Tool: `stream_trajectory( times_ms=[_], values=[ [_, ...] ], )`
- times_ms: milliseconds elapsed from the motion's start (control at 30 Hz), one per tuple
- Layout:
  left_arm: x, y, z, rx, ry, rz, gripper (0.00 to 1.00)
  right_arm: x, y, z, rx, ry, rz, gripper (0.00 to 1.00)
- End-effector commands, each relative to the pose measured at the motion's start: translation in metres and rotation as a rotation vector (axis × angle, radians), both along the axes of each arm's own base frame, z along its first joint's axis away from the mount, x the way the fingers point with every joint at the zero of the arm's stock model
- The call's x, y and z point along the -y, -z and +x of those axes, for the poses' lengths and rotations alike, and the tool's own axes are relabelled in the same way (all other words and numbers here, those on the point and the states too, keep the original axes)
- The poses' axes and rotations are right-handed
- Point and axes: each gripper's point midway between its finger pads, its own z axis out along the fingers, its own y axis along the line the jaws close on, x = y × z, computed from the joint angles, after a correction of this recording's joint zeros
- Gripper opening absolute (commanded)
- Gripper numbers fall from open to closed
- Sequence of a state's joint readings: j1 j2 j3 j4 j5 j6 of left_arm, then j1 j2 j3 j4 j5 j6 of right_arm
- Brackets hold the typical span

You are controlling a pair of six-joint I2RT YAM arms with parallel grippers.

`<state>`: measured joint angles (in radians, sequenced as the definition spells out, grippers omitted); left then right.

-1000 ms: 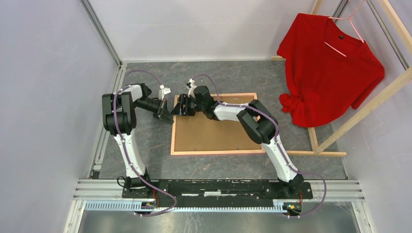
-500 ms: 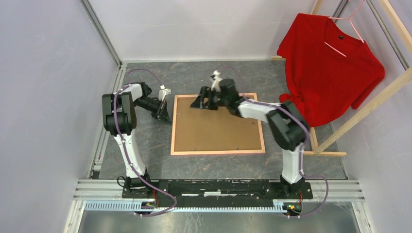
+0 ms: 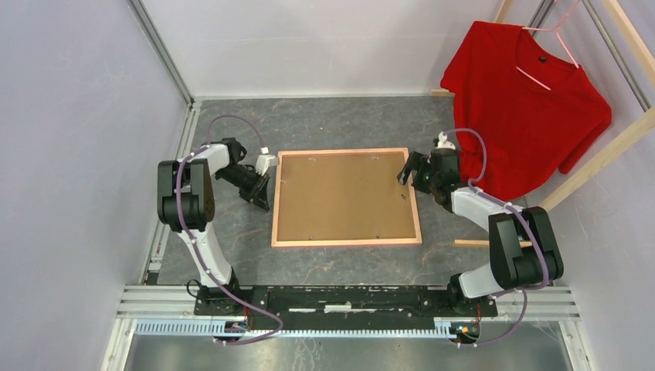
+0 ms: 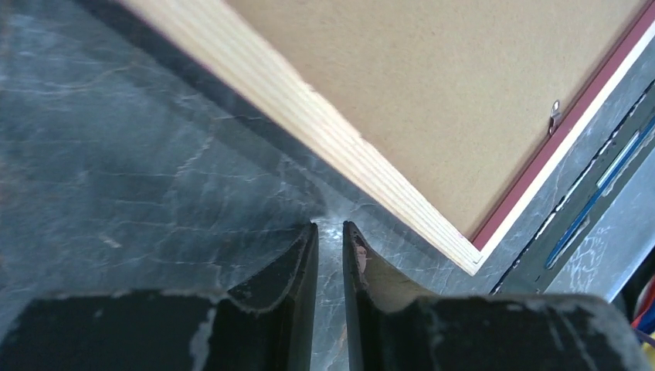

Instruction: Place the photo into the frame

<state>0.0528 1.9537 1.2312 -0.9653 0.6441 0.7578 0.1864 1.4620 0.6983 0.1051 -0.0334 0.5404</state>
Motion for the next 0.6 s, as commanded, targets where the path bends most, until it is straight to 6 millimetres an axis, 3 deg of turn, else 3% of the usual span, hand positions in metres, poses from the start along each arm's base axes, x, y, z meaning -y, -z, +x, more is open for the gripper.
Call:
stream_trajectory(
  times_ms=[0, 233, 367, 467, 567],
  values=[
    [-0.006, 0.013, -0.002, 0.1, 0.119, 0.125, 0.26, 0.014, 0.016, -0.005, -0.011, 0.028, -0.053, 0.98],
    [0.02, 0.018, -0.024, 0.101, 0.217, 0.151, 0.26, -0.032, 0.028, 0.017, -0.03, -0.076, 0.073, 0.98],
    [0.041, 0.02, -0.039, 0.085, 0.277, 0.153, 0.27, -0.088, 0.029, 0.048, -0.055, -0.188, 0.095, 0.98],
    [0.059, 0.021, -0.052, 0.076, 0.359, 0.165, 0.27, -0.147, 0.017, 0.081, -0.03, -0.304, 0.102, 0.98],
    [0.075, 0.019, -0.065, 0.08, 0.437, 0.175, 0.34, -0.19, 0.019, 0.107, -0.037, -0.388, 0.082, 0.98]
  ],
)
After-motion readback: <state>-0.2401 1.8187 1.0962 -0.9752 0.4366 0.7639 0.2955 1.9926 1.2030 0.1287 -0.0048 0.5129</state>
